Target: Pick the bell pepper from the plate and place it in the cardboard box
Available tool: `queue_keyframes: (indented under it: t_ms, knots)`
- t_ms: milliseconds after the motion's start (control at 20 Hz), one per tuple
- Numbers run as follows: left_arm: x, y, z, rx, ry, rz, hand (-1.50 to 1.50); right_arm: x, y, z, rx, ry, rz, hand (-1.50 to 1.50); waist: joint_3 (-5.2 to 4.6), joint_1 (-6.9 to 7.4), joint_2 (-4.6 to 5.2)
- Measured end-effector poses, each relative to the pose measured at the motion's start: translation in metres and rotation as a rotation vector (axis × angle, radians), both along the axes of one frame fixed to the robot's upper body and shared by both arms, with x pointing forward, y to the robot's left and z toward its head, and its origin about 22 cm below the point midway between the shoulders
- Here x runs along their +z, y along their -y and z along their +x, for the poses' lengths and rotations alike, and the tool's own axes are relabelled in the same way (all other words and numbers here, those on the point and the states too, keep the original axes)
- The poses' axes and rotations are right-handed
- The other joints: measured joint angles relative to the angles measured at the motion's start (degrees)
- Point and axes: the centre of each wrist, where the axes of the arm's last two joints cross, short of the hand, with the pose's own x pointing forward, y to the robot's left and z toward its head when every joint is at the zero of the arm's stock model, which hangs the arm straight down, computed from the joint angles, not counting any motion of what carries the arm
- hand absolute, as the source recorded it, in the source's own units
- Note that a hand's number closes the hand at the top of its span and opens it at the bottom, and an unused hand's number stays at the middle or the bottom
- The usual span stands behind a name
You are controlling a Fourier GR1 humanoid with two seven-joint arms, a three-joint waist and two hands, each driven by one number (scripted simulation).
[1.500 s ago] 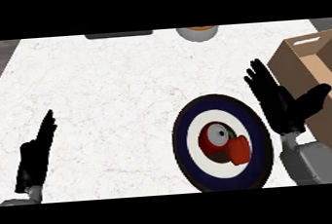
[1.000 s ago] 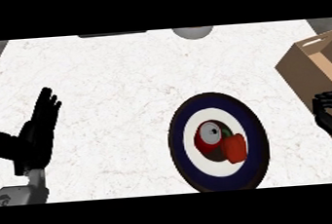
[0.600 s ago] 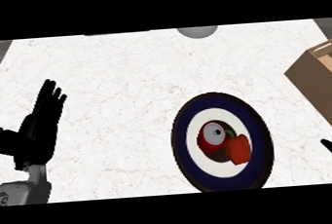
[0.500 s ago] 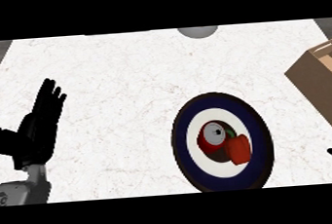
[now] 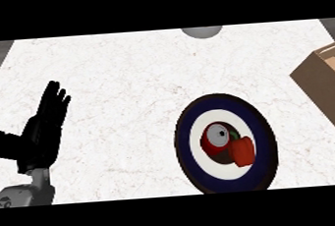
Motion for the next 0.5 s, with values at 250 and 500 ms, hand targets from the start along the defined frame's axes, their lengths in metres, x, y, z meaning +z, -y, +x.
queue_keyframes:
  t_ms: [250, 500]
  knots:
    - [0.000, 0.005, 0.000, -0.005, 0.007, 0.001, 0.00, 0.020, -0.042, 0.002, 0.039, -0.038, 0.051, -1.50, 0.07, 0.31, 0.07]
    - [0.011, 0.005, 0.000, -0.007, 0.004, -0.004, 0.00, 0.024, -0.073, 0.010, 0.049, -0.055, 0.065, -1.50, 0.12, 0.61, 0.12]
